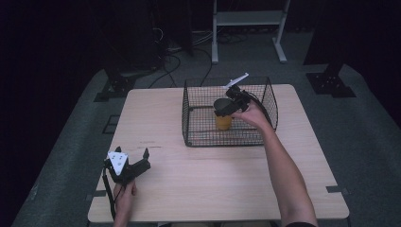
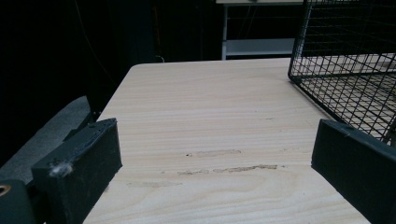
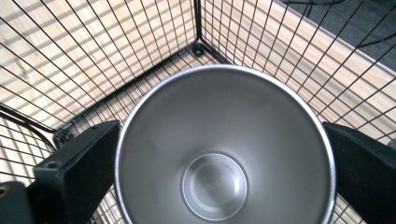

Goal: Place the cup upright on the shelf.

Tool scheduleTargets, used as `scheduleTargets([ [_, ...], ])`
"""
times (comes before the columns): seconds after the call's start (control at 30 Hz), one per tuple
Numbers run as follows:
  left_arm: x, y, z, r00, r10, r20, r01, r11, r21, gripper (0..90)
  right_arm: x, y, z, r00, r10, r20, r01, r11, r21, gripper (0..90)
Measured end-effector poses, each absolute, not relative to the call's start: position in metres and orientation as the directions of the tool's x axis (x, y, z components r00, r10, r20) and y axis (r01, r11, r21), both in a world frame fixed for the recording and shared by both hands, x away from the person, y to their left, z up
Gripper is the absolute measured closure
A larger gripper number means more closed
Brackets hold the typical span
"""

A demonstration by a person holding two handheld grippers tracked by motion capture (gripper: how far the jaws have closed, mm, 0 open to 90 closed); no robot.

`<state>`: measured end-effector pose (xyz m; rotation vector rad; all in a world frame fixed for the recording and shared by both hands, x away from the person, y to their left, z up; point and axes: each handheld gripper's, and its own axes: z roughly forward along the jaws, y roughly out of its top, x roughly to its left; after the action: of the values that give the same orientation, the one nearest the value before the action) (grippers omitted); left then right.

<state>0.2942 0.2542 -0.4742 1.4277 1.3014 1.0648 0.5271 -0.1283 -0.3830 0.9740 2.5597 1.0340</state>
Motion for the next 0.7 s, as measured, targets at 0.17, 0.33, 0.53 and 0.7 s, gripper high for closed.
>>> scheduleTargets([
  [0.17, 0.294, 0.254, -0.474, 0.071, 0.997, 0.022, 0.221, -0.038, 0.975, 0.8, 0.526, -0.132, -0.377, -0.754, 0.656, 0.044, 0.489, 0.515, 0.704, 0.9],
  [0.33, 0.294, 0.254, -0.474, 0.075, 0.997, 0.029, 0.221, -0.045, 0.974, 0.8, 0.523, -0.139, -0.368, -0.754, 0.652, 0.072, 0.483, 0.477, 0.734, 0.9],
  [0.53, 0.294, 0.254, -0.474, 0.083, 0.996, 0.027, 0.22, -0.045, 0.975, 0.8, 0.514, -0.148, -0.351, -0.759, 0.646, 0.081, 0.461, 0.444, 0.768, 0.9],
  [0.7, 0.293, 0.254, -0.474, 0.086, 0.996, 0.028, 0.22, -0.046, 0.974, 0.8, 0.504, -0.157, -0.338, -0.759, 0.644, 0.095, 0.454, 0.42, 0.786, 0.9],
])
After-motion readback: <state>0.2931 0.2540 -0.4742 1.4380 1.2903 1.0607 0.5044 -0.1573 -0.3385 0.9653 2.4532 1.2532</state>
